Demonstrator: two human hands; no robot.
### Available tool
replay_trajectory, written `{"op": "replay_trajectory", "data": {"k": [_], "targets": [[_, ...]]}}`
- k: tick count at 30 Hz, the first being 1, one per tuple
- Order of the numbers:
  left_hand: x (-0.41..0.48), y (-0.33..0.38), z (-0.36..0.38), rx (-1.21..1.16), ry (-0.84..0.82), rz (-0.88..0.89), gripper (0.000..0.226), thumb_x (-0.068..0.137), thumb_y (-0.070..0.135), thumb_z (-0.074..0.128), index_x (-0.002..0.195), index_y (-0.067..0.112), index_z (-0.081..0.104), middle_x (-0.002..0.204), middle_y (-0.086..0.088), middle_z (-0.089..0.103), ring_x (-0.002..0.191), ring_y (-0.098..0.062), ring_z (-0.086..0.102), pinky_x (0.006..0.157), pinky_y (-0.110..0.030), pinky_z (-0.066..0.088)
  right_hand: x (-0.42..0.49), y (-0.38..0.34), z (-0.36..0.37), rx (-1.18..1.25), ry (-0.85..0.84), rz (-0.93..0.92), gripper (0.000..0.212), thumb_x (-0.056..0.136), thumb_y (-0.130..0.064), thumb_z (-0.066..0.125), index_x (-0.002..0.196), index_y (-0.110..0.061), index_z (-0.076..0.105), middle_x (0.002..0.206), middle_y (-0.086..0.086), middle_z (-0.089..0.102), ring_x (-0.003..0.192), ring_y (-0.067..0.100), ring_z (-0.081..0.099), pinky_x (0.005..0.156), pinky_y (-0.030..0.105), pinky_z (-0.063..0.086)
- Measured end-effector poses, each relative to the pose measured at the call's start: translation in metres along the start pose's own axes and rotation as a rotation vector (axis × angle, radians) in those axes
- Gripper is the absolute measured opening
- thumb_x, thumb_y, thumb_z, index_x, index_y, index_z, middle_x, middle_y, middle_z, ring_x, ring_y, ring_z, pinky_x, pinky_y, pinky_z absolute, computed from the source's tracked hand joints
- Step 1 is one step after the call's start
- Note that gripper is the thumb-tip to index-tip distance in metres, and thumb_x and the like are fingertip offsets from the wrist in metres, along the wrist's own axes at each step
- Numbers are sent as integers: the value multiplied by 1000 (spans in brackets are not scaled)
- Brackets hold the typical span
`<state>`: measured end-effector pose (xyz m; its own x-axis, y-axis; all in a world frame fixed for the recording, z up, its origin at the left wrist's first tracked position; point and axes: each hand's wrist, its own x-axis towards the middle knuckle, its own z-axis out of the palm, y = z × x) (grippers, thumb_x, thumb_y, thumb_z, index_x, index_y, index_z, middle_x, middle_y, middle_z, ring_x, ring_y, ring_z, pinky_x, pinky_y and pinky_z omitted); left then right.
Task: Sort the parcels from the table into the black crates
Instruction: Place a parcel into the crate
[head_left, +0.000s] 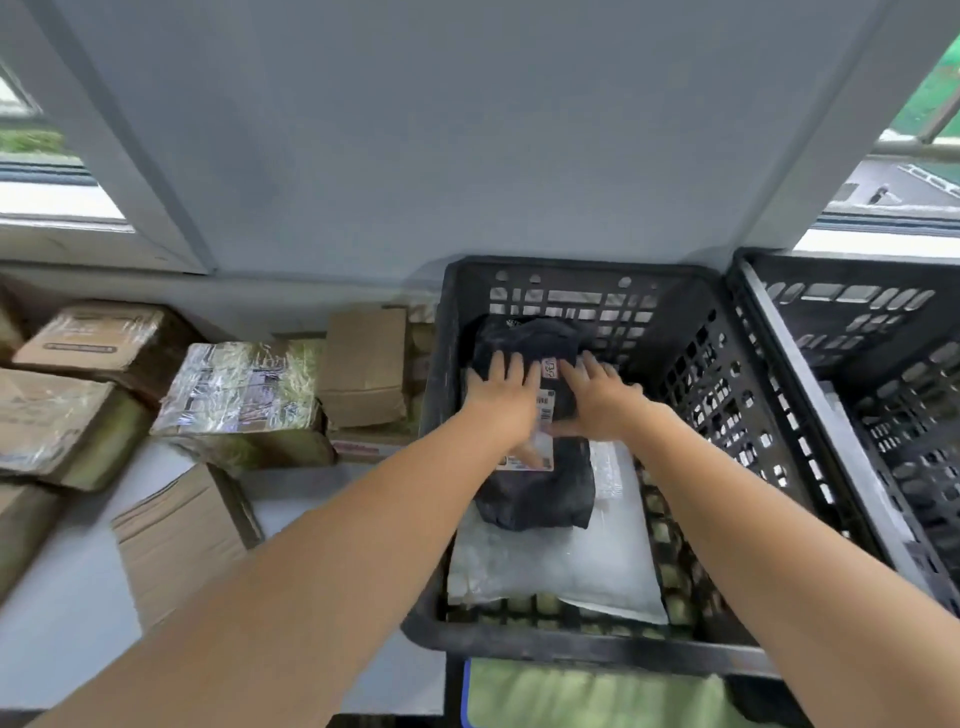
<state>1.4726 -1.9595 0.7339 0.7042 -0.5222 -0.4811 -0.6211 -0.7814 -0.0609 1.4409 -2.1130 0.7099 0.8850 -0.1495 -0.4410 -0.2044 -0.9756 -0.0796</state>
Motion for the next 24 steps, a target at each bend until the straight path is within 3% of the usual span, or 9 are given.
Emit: {"op": "replay_trajectory", "data": {"k": [3,6,15,24], "targets": [[-23,-18,-27,-3,149,13,133,71,70,71,156,11,-13,165,-14,-11,151,-37,-11,118,-63,12,-6,-8,-31,42,130,6,86,95,-61,48,158,-29,1,167,4,-5,152,33,2,115,65,20],[-50,-48,-46,-29,256,-35,126,75,74,64,157,14,-11,165,-12,-11,151,-36,-10,119,-61,13,-15,-33,-57,58,234,-43,83,97,-60,45,158,-28,0,167,5,-1,152,32,1,117,62,19],[-124,-147,-55,-79,361,-153,117,82,72,58,157,19,-13,165,-11,-15,151,-36,-11,119,-60,13,-56,-141,-96,-11,376,-128,83,95,-65,41,158,-29,1,167,1,-3,153,27,2,116,65,14],[-211,-302,16,-118,386,-235,117,80,74,57,157,19,-12,166,-9,-10,152,-33,-10,118,-58,17,-80,-309,-74,-77,418,-188,84,95,-66,39,158,-27,0,166,2,-4,152,29,3,118,59,16]]}}
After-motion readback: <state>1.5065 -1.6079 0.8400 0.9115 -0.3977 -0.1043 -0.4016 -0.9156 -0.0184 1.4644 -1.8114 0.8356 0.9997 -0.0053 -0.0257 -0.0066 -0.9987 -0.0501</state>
